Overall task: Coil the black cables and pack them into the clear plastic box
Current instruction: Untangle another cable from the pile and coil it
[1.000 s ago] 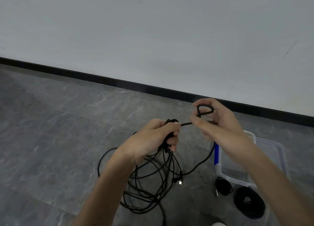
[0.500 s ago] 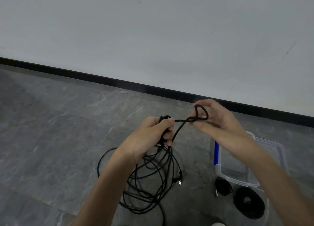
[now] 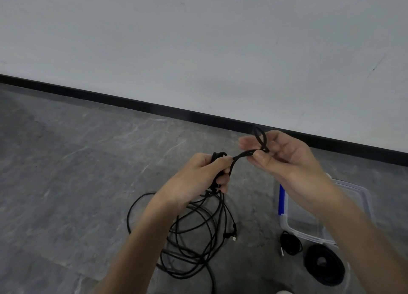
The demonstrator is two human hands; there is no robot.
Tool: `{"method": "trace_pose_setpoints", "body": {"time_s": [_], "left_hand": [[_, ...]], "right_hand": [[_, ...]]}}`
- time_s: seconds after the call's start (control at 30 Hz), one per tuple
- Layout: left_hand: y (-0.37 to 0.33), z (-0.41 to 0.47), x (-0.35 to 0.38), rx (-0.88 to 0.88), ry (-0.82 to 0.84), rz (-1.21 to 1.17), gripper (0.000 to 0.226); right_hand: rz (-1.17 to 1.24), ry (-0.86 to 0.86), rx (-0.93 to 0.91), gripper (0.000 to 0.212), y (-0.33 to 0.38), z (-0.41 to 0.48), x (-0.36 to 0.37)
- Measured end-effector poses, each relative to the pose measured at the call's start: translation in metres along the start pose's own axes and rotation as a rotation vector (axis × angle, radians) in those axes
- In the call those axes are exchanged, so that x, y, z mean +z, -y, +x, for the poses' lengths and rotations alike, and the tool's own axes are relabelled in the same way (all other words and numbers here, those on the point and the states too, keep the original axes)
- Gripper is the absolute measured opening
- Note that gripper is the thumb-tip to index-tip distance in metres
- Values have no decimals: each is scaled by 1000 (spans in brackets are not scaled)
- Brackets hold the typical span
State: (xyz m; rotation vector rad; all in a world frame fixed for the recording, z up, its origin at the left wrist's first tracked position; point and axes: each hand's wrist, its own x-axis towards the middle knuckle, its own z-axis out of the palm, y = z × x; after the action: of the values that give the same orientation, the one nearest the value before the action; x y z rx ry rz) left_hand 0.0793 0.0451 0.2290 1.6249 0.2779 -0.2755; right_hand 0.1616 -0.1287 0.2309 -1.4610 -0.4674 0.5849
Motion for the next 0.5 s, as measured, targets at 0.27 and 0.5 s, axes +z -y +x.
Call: {"method": "trace_pose_setpoints", "body": {"time_s": [0.27,0.5], "left_hand": [[0,-1,6,57,58,26,33],[3,1,9,118,69,119,35]], "right_hand": [[-15,-52,-36,14,3,0,9],[-96,-158,17,14,-1,2,12]]}}
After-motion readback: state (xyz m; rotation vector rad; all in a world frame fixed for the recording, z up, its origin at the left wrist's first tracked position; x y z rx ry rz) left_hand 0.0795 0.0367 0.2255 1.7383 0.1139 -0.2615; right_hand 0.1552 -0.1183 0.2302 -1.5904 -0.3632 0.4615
